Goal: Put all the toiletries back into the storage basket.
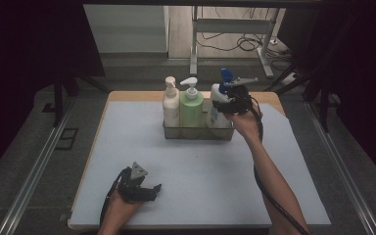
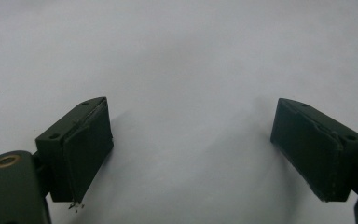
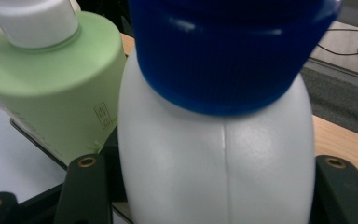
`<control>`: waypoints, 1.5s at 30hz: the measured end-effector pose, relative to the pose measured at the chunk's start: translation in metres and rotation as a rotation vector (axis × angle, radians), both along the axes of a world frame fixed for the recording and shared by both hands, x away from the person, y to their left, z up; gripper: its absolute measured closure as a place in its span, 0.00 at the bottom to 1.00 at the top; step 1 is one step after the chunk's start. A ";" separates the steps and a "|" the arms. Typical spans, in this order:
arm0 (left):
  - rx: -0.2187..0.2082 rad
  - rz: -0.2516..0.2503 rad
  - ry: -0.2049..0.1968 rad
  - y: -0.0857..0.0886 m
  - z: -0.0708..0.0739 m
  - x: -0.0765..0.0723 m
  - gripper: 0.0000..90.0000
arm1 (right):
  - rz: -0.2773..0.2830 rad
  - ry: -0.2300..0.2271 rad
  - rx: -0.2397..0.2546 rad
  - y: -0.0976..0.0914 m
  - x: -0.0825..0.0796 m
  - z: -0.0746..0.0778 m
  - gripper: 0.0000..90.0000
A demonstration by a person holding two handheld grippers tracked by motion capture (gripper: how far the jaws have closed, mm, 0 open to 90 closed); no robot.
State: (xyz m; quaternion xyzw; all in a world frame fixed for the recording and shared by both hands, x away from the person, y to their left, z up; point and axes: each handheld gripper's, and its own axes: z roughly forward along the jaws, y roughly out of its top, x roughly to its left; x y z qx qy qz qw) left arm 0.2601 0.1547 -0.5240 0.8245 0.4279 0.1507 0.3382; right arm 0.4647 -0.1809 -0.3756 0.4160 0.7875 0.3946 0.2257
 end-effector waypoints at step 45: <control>0.001 -0.001 0.000 0.000 0.000 0.000 0.14 | -0.006 0.028 -0.006 0.002 0.008 -0.012 0.41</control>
